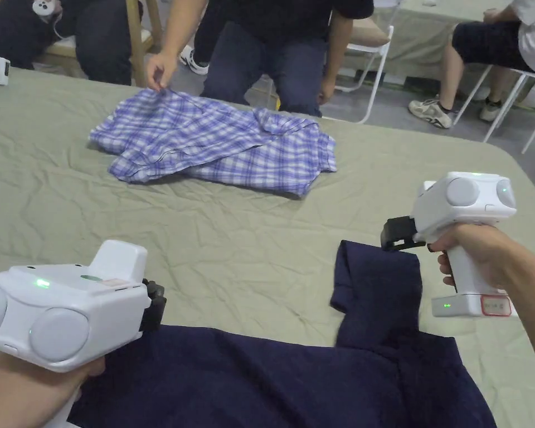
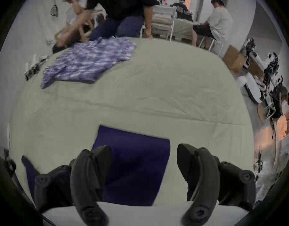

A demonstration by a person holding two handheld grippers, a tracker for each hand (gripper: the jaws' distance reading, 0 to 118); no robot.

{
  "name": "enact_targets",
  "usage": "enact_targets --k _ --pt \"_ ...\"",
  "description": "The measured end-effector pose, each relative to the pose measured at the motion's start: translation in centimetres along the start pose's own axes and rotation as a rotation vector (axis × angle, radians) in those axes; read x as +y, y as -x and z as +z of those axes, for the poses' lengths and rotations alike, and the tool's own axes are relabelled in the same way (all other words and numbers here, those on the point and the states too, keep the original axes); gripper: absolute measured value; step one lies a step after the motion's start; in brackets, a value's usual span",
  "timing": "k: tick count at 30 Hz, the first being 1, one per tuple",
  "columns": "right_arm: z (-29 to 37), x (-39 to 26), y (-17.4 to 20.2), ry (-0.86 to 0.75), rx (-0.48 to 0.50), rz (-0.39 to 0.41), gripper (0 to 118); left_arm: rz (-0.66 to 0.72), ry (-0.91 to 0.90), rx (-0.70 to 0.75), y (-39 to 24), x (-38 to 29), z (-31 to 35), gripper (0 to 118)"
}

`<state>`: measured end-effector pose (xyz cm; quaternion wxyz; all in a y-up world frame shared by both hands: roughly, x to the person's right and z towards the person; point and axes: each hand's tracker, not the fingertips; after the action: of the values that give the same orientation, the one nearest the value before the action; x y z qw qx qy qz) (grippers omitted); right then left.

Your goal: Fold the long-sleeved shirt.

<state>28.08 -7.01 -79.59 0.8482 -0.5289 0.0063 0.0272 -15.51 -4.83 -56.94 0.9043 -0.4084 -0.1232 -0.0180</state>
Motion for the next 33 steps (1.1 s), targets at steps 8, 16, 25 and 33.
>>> enact_targets --k 8,16,25,33 --pt "-5.6 -0.6 0.0 0.078 -0.052 -0.079 5 0.028 0.04 0.0 1.7 -2.8 -1.0 3" --pt "7.1 -3.8 0.8 -0.139 0.057 0.024 5 0.038 0.013 -0.027 1.0 -3.3 1.9 3" --pt "24.9 -21.6 3.7 -0.373 0.048 0.133 6 0.033 -0.055 -0.064 -1.2 -5.1 8.9 3" --pt "15.3 -37.3 6.6 -0.058 0.057 0.077 6 0.02 -0.061 -0.084 -2.8 -7.9 13.6 3"
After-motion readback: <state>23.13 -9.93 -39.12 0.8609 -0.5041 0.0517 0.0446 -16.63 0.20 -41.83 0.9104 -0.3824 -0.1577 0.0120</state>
